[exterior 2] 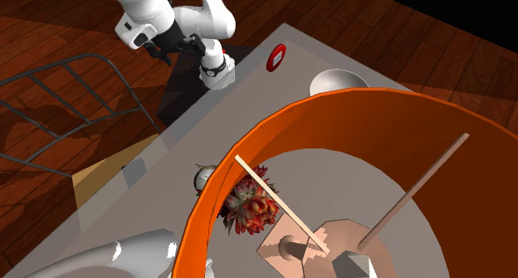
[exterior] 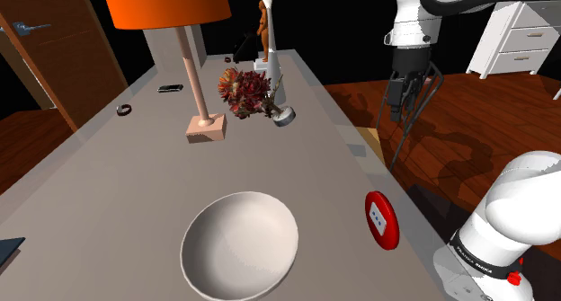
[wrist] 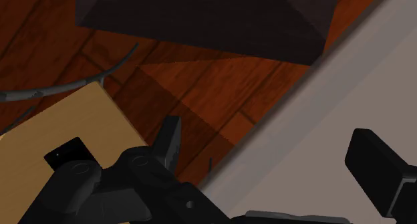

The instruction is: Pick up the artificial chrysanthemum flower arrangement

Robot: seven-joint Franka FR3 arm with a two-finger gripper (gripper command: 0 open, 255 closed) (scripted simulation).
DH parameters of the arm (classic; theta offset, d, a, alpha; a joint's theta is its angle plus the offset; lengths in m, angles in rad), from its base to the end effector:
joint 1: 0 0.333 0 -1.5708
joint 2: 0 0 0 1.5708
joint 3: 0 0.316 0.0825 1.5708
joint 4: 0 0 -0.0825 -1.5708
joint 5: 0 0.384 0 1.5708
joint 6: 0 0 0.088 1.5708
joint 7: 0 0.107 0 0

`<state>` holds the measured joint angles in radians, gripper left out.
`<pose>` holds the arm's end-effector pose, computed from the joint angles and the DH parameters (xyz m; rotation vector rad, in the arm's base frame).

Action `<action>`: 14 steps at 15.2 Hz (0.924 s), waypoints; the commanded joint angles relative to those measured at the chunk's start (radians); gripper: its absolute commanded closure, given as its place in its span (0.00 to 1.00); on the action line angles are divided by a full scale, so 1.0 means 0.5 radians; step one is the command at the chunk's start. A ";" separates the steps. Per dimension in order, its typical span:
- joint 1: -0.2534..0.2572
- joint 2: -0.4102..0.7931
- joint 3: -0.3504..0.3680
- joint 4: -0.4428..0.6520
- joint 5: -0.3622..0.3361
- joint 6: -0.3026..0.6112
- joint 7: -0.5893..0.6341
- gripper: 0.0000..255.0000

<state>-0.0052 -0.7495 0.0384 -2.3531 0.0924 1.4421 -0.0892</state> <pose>0.3009 0.0240 0.5707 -3.0553 -0.1750 0.2447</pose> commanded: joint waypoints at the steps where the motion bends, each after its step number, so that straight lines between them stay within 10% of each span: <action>1: 0.000 0.000 0.000 0.000 0.000 0.000 0.000 0.00; 14: 0.012 0.342 0.177 0.030 0.541 1.031 0.431 0.00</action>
<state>-0.0011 -0.5928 0.1172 -2.3372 0.3417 1.9077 0.1099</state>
